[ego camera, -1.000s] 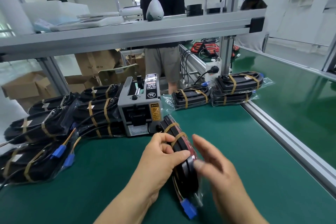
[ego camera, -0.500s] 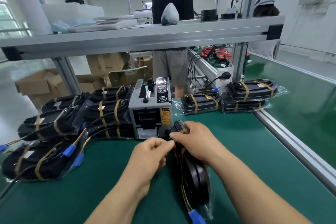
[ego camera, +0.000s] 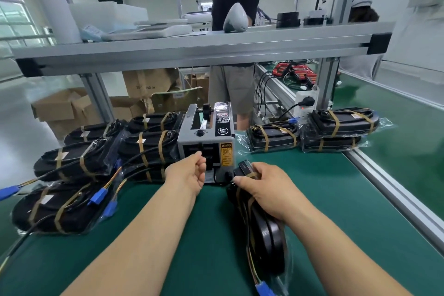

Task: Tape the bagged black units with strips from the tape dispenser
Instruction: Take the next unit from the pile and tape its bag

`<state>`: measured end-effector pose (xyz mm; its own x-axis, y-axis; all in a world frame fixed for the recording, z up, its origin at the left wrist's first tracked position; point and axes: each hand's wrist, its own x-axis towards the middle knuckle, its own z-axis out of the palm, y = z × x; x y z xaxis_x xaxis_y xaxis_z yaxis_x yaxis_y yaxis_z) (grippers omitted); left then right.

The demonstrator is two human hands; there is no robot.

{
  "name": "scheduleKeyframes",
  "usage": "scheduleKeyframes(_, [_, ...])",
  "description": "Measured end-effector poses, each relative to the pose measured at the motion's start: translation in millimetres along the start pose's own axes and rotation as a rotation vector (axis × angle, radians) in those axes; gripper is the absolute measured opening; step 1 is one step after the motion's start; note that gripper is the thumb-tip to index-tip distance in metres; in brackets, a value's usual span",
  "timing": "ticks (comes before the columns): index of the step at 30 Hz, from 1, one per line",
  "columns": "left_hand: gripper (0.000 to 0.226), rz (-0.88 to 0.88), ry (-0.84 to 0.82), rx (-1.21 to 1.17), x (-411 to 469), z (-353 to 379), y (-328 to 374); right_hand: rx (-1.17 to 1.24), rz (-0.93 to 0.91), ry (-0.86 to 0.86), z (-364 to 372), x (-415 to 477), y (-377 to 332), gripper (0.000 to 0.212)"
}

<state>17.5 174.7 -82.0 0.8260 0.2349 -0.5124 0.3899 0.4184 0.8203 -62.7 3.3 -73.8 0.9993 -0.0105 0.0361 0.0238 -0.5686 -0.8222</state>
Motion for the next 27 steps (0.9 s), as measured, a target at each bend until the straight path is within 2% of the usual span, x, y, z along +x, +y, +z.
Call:
scheduleKeyframes(3, [0.014,0.009,0.070,-0.073,2,8,1,-0.006,-0.009,0.004,1,0,0,0.027])
scheduleKeyframes(7, [0.020,0.094,0.191,-0.181,-1,16,-2,0.018,0.008,0.009,1,1,1,0.026])
scheduleKeyframes(9, [0.021,0.158,0.185,-0.195,-9,14,-6,0.035,0.012,0.011,0,1,3,0.026])
scheduleKeyframes(11, [0.022,0.229,0.050,-0.140,-16,7,-8,0.038,0.015,0.006,1,1,3,0.026])
scheduleKeyframes(15, [0.019,0.288,-0.416,0.101,-41,2,-2,0.088,0.022,0.003,4,2,4,0.026])
scheduleKeyframes(17, [0.021,0.292,-0.559,0.231,-52,9,1,0.091,0.021,0.005,3,2,5,0.025])
scheduleKeyframes(21, [0.023,0.352,-0.541,0.467,-56,23,0,0.093,0.015,0.005,2,2,4,0.028])
scheduleKeyframes(27, [0.015,0.331,-0.541,0.537,-49,23,1,0.104,0.014,-0.009,2,2,4,0.031])
